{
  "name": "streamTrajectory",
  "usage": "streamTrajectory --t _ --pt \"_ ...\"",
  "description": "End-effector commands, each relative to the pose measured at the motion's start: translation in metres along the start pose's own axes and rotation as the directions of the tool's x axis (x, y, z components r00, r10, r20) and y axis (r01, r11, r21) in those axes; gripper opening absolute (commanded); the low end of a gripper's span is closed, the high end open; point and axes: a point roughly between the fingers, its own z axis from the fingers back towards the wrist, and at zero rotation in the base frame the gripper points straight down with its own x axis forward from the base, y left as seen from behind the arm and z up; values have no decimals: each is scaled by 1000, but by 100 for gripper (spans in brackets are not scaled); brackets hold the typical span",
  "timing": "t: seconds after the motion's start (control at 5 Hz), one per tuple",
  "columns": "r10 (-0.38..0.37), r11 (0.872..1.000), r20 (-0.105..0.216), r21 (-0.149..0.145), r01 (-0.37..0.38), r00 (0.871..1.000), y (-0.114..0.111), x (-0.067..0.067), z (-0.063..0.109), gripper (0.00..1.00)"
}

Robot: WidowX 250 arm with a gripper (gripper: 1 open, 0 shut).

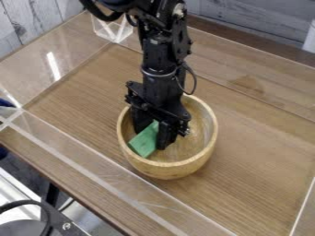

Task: Remove the green block from inside the brown bowl and put it on the table

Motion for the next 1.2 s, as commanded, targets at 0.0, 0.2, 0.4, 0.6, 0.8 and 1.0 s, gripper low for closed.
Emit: streamTrajectory --t 0.0,0.2,0.4,0.6,0.8,1.0 --pt "3 1000 68 12 -4 998 2 8 20 0" --pt "5 1000 73 9 -6 997 2 9 25 0" --pt "8 1000 77 6 -8 997 2 9 28 0" --pt "10 1000 83 4 -10 997 2 9 32 0" --pt "12 1000 87 1 -12 996 1 10 35 0" --pt "12 1000 89 -2 -12 996 0 11 37 0"
